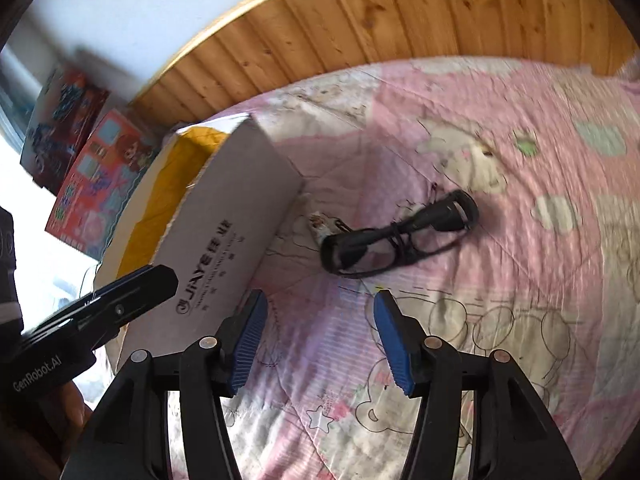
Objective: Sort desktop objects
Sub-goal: 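Grasp the black glasses with the right tool while the left tool grasps the glass bottle, then carry the black glasses and glass bottle over the cardboard box with both tools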
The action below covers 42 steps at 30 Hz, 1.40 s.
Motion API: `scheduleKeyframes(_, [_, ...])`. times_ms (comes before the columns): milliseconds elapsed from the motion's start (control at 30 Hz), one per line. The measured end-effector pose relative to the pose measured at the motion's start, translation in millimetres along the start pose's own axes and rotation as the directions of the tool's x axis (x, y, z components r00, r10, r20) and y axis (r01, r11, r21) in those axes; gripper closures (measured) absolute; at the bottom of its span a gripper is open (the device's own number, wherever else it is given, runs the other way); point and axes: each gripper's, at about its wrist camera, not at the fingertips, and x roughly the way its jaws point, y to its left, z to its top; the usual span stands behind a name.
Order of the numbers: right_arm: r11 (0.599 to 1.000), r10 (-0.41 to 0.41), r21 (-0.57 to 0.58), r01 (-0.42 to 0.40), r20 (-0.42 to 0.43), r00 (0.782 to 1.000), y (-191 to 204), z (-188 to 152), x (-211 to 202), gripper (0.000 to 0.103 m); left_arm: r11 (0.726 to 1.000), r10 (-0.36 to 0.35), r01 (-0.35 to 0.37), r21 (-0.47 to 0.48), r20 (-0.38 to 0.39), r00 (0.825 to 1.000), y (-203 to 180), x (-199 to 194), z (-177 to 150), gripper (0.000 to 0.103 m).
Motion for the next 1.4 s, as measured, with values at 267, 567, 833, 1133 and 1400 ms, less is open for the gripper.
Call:
scheduleKeyframes(267, [0.953,0.017,0.303,-0.012,-0.012,1.0,-64,21,44,0.036,0.992,0.05,-0.062,-0.107,-0.108,0.993,2,82,29,0.06])
scheduleKeyframes(567, [0.956,-0.076,0.285,0.078,-0.017,0.997,-67,42,77,0.033,0.981,0.072,-0.101,-0.165,-0.175,0.982,8,137,46,0.06])
scheduleKeyframes(833, [0.983,-0.179,0.029,0.18,-0.015,0.984,-49,44,83,0.058,0.984,0.156,-0.168,-0.065,-0.148,0.977,-8,150,47,0.059])
scheduleKeyframes(1133, [0.976,-0.202,-0.087,0.201,-0.001,0.979,-33,40,74,0.086,0.994,0.107,-0.108,-0.006,-0.084,0.991,-4,130,28,0.085])
scheduleKeyframes(1400, [0.988,-0.15,-0.014,0.151,0.014,0.989,-36,33,56,0.086,0.998,0.063,-0.063,-0.003,-0.025,0.998,-7,86,11,0.085])
